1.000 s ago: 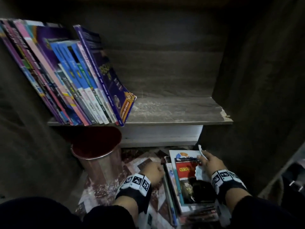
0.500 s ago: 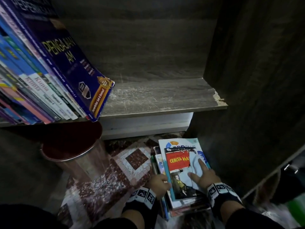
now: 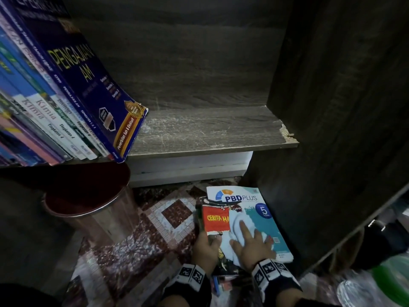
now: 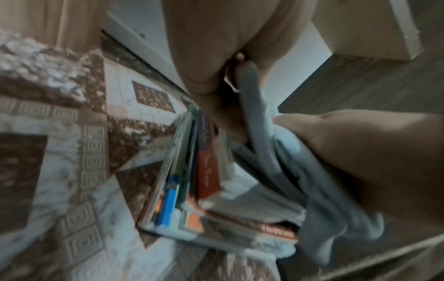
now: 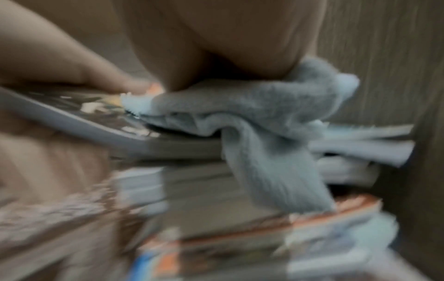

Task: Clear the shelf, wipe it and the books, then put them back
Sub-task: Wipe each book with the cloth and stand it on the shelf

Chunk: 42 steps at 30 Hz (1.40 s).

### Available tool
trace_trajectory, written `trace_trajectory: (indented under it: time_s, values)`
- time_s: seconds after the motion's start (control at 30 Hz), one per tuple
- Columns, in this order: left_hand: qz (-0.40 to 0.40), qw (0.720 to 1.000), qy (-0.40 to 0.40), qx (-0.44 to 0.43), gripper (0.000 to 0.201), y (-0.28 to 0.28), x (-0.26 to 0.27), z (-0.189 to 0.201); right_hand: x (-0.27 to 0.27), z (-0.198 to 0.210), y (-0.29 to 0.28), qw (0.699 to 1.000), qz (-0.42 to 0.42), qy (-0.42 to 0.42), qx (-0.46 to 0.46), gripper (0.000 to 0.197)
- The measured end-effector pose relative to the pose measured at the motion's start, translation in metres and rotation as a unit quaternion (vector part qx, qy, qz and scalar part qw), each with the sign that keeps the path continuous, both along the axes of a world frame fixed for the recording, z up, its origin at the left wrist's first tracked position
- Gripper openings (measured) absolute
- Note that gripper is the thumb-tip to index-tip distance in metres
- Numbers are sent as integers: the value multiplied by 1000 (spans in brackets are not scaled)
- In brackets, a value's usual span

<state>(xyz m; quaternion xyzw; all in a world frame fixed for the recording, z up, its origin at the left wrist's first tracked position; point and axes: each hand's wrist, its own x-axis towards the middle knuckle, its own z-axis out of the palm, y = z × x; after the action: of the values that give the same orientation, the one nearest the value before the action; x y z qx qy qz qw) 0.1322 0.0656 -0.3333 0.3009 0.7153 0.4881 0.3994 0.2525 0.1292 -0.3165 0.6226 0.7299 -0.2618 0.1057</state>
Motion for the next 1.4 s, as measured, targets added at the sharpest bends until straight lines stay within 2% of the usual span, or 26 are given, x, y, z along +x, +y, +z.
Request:
trace_trajectory:
  time_s: [0.07,0.13,0.17,0.2,0.23,0.27,0.37,0.4,0.47,0.57,0.63,0.67,0.73,0.8,0.87,0.97,1.03,1.1,1.13,1.17,1.23,1.27,1.33,1.4]
  values:
    - [-15,999,21,31,8,-2,-5,12,-6,-1,-13,998,49,41,28,67]
    - [-38,997,9,59,18,-5,-11,28,-12,0,-28,984,95,148,42,86]
    - [-51,996,-1,68,23,-6,-16,37,-15,1,-33,974,96,202,46,86]
    - [-70,994,-7,79,25,-8,-21,45,-18,5,-36,963,86,248,55,72]
    - [-90,992,-4,84,25,-9,-27,52,-20,10,-34,953,62,286,73,58]
    - [-110,990,3,86,24,-10,-31,59,-22,17,-31,942,17,320,99,53]
    - [-157,981,24,110,27,-10,-36,85,-25,52,-15,898,-187,370,148,56]
    - [-166,978,34,123,29,-11,-35,95,-28,67,-13,882,-219,382,170,56]
    - [-158,972,44,167,20,-11,-35,120,-40,95,-21,862,-173,412,238,56]
    - [-112,963,14,247,19,-15,-45,158,-58,113,-47,853,30,406,327,60]
    - [-70,953,1,295,23,-19,-55,175,-58,117,-49,839,89,402,355,53]
    - [-54,947,-3,316,28,-21,-59,181,-57,123,-43,835,76,413,355,49]
    - [-43,941,-19,334,31,-23,-63,192,-57,142,-22,828,-6,443,344,46]
    - [-59,939,-31,337,30,-23,-60,199,-58,174,-1,836,-86,435,323,51]
    - [-70,940,-32,333,30,-22,-56,206,-65,202,6,847,-67,405,338,54]
    - [-47,935,-33,351,31,-24,-53,216,-69,216,-12,844,114,384,357,52]
    - [-17,928,-71,365,32,-27,-58,223,-59,212,-24,837,253,344,341,50]
    - [-2,924,-91,371,34,-30,-62,231,-50,214,-18,834,318,312,326,49]
    - [2,924,-87,372,35,-31,-63,235,-51,218,-11,833,302,328,326,48]
    - [0,925,-74,373,35,-31,-63,238,-55,224,-1,833,249,369,330,48]
    - [-29,927,-31,374,31,-28,-60,249,-68,240,15,826,94,454,322,52]
    - [-41,928,-13,370,28,-25,-58,257,-76,246,18,821,51,480,306,53]
    - [-51,928,17,368,25,-17,-64,274,-89,254,9,806,74,503,302,54]
    - [-41,926,23,374,26,-11,-77,296,-97,255,-7,788,182,485,333,53]
